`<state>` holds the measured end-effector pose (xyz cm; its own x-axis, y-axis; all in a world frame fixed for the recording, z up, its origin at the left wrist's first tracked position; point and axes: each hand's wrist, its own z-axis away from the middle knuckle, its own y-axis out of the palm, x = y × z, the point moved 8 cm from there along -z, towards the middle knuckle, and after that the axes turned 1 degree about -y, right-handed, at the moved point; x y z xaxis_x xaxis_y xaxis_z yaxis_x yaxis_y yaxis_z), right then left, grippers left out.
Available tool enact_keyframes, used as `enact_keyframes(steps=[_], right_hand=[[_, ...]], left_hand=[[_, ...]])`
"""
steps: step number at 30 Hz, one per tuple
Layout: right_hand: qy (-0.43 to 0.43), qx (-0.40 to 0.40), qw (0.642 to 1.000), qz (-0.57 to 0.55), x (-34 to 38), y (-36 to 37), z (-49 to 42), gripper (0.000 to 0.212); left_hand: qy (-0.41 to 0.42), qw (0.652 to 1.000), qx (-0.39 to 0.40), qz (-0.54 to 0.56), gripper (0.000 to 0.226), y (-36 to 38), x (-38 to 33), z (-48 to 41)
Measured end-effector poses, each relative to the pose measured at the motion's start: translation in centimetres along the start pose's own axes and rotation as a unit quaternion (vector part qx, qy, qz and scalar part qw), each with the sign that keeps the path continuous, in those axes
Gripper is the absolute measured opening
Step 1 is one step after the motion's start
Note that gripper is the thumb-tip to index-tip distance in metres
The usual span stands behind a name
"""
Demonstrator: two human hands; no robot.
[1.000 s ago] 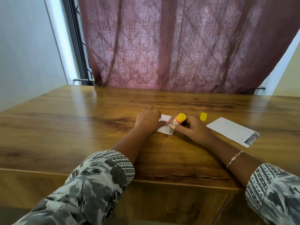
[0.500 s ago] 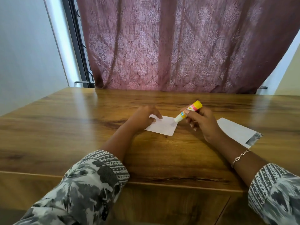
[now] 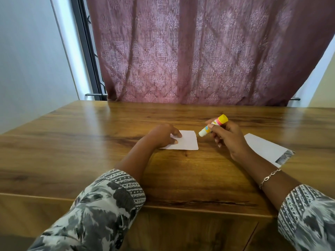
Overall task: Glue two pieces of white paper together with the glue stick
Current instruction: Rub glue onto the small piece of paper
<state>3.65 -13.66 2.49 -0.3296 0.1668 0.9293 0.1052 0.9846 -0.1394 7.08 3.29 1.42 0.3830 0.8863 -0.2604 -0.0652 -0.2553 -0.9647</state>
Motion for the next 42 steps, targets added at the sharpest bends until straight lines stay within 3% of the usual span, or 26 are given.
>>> enact_keyframes(steps=[17, 26, 32, 42], right_hand=[[0.024, -0.003, 0.994, 0.103, -1.5, 0.3, -0.7, 0.016], [0.019, -0.004, 0.988, 0.15, -1.6, 0.5, -1.1, 0.004], [0.023, -0.002, 0.985, 0.173, -2.0, 0.5, -1.4, 0.021], [-0.002, 0.008, 0.977, 0.211, -1.8, 0.9, -1.4, 0.025]], left_hand=[[-0.045, 0.982, -0.087, -0.159, 0.045, 0.0, -1.5, -0.2], [-0.043, 0.982, -0.089, -0.161, 0.043, 0.4, -1.8, -0.2], [-0.037, 0.983, -0.086, -0.155, 0.042, 0.4, -1.8, -0.2], [-0.034, 0.983, -0.086, -0.157, 0.043, 0.5, -1.8, -0.2]])
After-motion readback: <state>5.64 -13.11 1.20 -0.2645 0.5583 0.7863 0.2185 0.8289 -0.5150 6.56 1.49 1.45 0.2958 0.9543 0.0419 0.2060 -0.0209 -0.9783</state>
